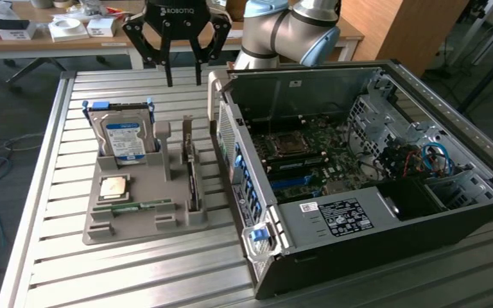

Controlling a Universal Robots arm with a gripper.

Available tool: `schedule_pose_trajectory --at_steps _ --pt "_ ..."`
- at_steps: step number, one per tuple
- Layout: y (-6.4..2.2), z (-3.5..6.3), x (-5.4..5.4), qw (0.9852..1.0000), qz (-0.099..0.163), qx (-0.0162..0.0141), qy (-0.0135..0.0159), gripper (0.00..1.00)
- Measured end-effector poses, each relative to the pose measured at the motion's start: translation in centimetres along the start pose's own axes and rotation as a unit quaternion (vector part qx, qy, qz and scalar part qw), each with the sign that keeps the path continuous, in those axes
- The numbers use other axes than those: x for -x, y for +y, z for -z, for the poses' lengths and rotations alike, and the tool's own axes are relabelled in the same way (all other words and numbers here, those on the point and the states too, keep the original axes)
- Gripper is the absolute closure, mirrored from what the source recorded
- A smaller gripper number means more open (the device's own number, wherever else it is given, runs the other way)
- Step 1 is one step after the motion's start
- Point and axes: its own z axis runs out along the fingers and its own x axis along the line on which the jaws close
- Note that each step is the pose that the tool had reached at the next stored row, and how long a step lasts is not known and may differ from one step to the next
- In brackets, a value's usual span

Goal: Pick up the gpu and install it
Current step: 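Pick up the gpu and move the gpu toward the slot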

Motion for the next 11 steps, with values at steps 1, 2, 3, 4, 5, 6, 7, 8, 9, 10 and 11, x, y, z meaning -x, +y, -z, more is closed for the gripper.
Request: schedule_pose_trajectory --at_steps 1,2,3,4,5,6,7,8,9,10,11 --pt "0.0 0.0 0.0 1.0 0.0 0.0 0.0 0.51" --pt "0.0 0.0 0.0 1.0 0.0 0.0 0.0 0.51" --pt "0.0 0.0 0.0 1.0 0.0 0.0 0.0 0.51" --pt "0.0 -0.03 0.0 1.0 0.0 0.0 0.0 0.51" --pt "0.0 -0.1 0.0 1.0 0.0 0.0002 -0.0002 0.51" --pt "0.0 -0.2 -0.01 1.0 0.0 0.0001 -0.0001 0.51" --pt "-0.01 -0.33 -0.02 1.0 0.0 0.0001 0.0 0.51" --pt "-0.01 -0.47 -0.01 1.0 0.0 0.0001 0.0 0.51" --pt "-0.02 -0.62 -0.02 1.0 0.0 0.0 0.0 0.51" --pt "-0.02 -0.78 -0.03 1.0 0.0 0.0 0.0 0.51" --pt "-0.03 -0.93 -0.04 1.0 0.0 0.0 0.0 0.51"
